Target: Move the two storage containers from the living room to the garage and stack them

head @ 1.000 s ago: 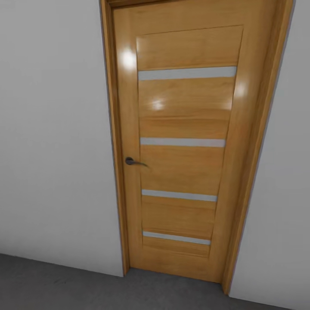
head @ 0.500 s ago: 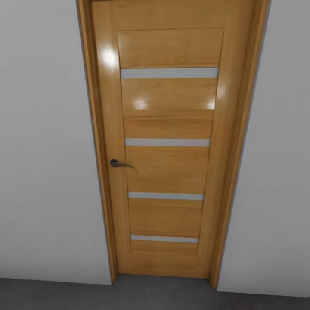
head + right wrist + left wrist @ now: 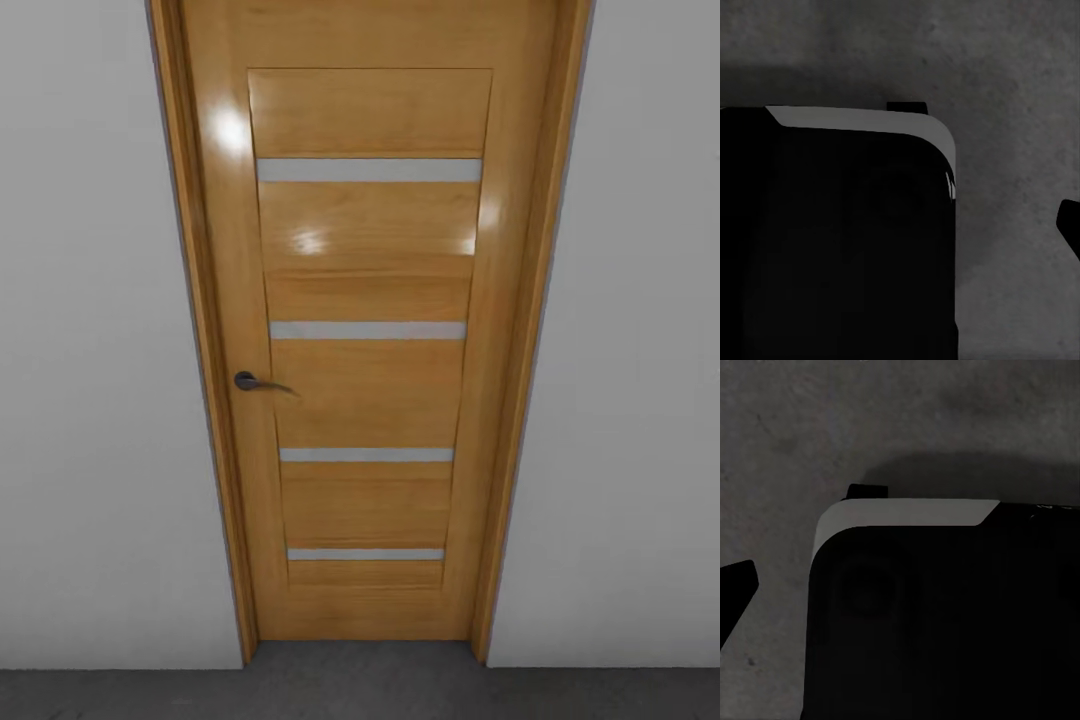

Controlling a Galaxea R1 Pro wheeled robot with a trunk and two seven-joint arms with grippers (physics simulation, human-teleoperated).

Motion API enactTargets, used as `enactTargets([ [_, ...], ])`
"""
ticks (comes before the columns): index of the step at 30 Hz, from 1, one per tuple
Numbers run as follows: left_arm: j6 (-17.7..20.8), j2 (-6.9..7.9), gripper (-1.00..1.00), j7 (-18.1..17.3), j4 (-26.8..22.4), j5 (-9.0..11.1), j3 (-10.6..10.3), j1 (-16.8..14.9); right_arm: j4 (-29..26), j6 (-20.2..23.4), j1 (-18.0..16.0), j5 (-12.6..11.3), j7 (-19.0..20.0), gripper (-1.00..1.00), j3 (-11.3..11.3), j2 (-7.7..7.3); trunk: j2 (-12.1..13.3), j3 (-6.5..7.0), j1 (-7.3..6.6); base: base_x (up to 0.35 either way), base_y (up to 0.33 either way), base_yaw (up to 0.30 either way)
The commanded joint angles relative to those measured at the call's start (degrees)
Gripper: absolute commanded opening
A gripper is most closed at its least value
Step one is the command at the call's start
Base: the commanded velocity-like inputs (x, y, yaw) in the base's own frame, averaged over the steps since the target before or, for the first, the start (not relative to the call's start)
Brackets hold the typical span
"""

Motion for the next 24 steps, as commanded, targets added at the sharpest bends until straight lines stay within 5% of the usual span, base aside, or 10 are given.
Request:
enactTargets([
  [1, -0.1, -0.01, 1.00, 0.0, 0.0, 0.4, 0.0, 0.0, 0.1, -0.3, 0.0, 0.0, 0.0, 1.00, 0.0, -0.02, 0.0, -0.04, 0.00, 0.000, 0.000, -0.007],
  [24, -0.1, 0.13, 1.00, 0.0, 0.0, 0.4, 0.0, 0.0, 0.1, -0.3, 0.0, 0.0, 0.0, 1.00, 0.2, -0.02, 0.0, -0.04, 0.00, 0.040, 0.000, -0.001],
])
